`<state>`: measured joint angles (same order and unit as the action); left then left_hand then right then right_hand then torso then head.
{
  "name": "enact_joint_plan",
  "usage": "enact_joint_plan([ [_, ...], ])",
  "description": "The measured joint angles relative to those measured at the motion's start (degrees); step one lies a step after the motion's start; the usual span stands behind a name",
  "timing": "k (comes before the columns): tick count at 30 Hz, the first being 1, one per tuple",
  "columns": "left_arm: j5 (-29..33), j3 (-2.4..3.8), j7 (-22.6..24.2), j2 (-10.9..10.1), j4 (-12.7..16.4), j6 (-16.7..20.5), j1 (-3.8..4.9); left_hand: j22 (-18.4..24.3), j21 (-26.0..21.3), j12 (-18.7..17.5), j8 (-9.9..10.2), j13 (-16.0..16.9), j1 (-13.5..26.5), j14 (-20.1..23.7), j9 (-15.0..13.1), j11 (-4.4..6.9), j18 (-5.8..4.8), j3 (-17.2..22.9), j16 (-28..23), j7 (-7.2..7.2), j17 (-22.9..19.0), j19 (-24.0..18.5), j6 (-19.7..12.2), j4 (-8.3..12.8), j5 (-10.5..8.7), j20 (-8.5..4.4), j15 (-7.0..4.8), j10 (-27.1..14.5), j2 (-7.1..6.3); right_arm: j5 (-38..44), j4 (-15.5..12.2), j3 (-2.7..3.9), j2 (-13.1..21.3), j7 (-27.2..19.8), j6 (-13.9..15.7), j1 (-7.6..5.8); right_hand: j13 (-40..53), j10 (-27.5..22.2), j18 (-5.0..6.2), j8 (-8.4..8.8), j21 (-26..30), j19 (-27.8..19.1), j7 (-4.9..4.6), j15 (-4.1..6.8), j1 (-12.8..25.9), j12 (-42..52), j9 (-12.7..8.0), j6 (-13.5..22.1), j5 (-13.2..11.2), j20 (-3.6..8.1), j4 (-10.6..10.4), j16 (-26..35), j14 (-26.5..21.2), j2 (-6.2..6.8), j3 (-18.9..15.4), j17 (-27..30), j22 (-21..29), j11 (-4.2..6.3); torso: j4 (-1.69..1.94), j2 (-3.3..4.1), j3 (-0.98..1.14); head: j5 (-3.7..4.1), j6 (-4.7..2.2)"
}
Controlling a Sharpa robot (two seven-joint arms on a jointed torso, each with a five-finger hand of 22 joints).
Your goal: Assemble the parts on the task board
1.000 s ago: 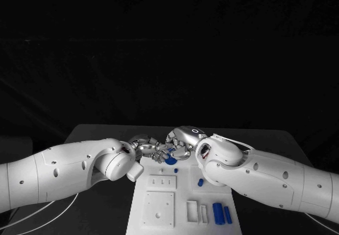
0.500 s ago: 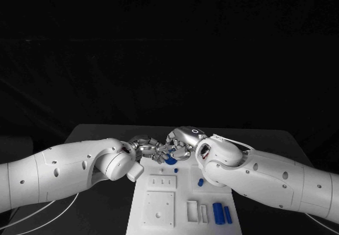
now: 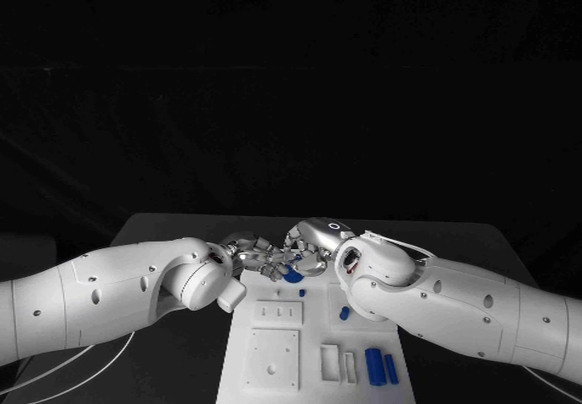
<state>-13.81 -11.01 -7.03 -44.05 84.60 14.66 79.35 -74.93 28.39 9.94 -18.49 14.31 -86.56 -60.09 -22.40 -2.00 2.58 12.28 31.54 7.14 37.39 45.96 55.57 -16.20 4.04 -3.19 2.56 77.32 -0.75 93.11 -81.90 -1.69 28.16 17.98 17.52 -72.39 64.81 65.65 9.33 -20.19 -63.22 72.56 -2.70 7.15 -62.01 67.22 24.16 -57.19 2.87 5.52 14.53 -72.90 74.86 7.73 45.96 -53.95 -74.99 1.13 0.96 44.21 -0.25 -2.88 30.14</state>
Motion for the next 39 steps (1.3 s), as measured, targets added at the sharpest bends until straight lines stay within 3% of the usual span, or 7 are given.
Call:
enact_joint_plan([
  [7,0.12,-0.03,-0.05,0.17,-0.21,-0.18,-0.04,0.00,0.00,0.00,0.00,0.21,-0.08,0.00,0.06,0.27,-0.03,0.25,0.24,0.21,0.13,-0.20,0.20,-0.25,1.75,-0.20,0.00,0.28,0.08,0.02,0.06,-0.06,0.05,-0.01,0.00,0.05,0.00,0.00,0.00,0.00,0.00,0.00,0.00,-0.01,-0.07,0.00,0.00,0.00,0.00,0.00,0.00,0.00,-0.01,0.07,0.00,0.00,0.00,0.00,-0.06,0.02,-0.02,-0.08,0.09],
  [14,0.58,-0.06,-0.22,0.18,-0.28,-0.36,-0.07,0.01,0.00,0.00,-0.37,0.60,5.00,0.00,0.13,0.30,-0.13,1.84,0.26,0.22,0.22,-0.61,0.20,0.07,11.95,-0.20,0.00,0.31,-4.01,0.04,0.03,-0.08,0.04,-0.02,0.02,0.06,0.00,0.00,0.01,-0.28,0.00,0.00,-0.01,-0.01,0.24,0.00,0.01,0.01,0.00,0.00,0.00,0.00,-0.01,0.39,0.00,0.00,0.00,0.00,-0.09,0.02,-0.02,-0.02,0.18],
  [23,0.73,-0.07,-1.33,0.13,-0.41,-0.65,-0.06,0.01,0.88,-0.24,-0.10,1.46,21.81,0.21,-0.75,0.15,-0.37,7.10,0.26,-0.58,0.09,-0.61,0.99,-0.37,2.78,-0.20,-0.21,0.16,-9.28,0.04,0.00,-0.15,-0.09,-0.07,-0.02,0.19,0.00,0.00,0.03,-0.28,0.00,0.00,-0.02,-0.02,0.44,0.00,0.73,0.01,0.00,0.00,0.00,0.00,-0.02,0.58,0.00,0.00,0.00,0.00,-0.02,0.02,0.02,0.08,0.37],
  [25,0.75,-0.06,-1.50,0.12,-0.41,-0.71,-0.06,0.01,0.88,-0.24,-0.10,1.64,23.23,0.21,-0.75,0.15,-0.38,7.58,0.45,-0.61,0.16,-0.99,1.03,-0.18,4.51,-0.16,-0.21,0.16,-9.29,0.04,0.02,-0.15,-0.10,-0.07,-0.03,0.20,0.00,0.00,0.03,-0.28,0.00,0.00,-0.02,-0.02,0.43,0.00,0.73,0.02,0.00,0.00,0.00,0.00,-0.02,0.58,0.00,0.00,0.00,0.00,-0.02,0.02,0.02,0.08,0.41],
  [29,0.91,-0.05,-1.75,0.10,-0.40,-0.82,-0.05,0.01,1.21,0.32,-0.06,2.20,24.96,0.22,-1.18,0.15,-0.43,7.96,0.90,-0.62,0.59,-1.87,1.03,0.92,15.08,-0.19,-0.21,0.16,-9.92,0.04,0.06,-0.16,-0.14,-0.07,-0.06,0.23,0.00,0.00,0.03,-0.28,0.00,0.01,-0.02,-0.02,0.35,0.00,0.73,0.02,0.00,0.00,0.00,0.00,-0.02,0.50,0.00,0.00,0.00,0.00,-0.05,0.01,0.04,0.08,0.46],
  [34,1.17,-0.05,-1.96,0.08,-0.38,-0.94,-0.05,0.02,1.32,1.70,-0.73,3.27,26.71,0.42,-1.80,0.15,-0.50,9.37,1.74,-0.62,1.13,-3.19,1.03,7.78,22.72,-0.29,-0.41,0.16,-8.15,0.04,0.09,-0.17,-0.16,-0.07,-0.08,0.24,0.00,0.00,0.03,-0.28,0.00,0.01,-0.09,-0.03,0.27,0.00,0.66,0.09,0.00,0.00,0.03,0.00,-0.02,0.42,0.01,0.00,0.00,0.00,-0.06,0.01,0.04,0.04,0.54],
  [39,1.29,-0.06,-2.13,0.03,-0.37,-0.98,-0.07,0.02,1.87,3.74,-0.89,4.55,33.74,0.42,-2.39,0.53,-0.52,14.82,2.56,-0.76,1.30,-3.28,1.72,19.59,24.53,-0.20,-0.41,-0.22,-6.79,0.05,0.08,-0.16,-0.22,-0.10,-0.09,0.24,0.00,0.00,0.03,-0.26,0.00,0.01,-0.09,-0.03,0.21,0.00,0.57,0.09,0.00,0.00,0.17,0.00,-0.03,0.36,0.15,0.00,0.00,0.00,-0.05,0.01,0.04,0.08,0.60],
])
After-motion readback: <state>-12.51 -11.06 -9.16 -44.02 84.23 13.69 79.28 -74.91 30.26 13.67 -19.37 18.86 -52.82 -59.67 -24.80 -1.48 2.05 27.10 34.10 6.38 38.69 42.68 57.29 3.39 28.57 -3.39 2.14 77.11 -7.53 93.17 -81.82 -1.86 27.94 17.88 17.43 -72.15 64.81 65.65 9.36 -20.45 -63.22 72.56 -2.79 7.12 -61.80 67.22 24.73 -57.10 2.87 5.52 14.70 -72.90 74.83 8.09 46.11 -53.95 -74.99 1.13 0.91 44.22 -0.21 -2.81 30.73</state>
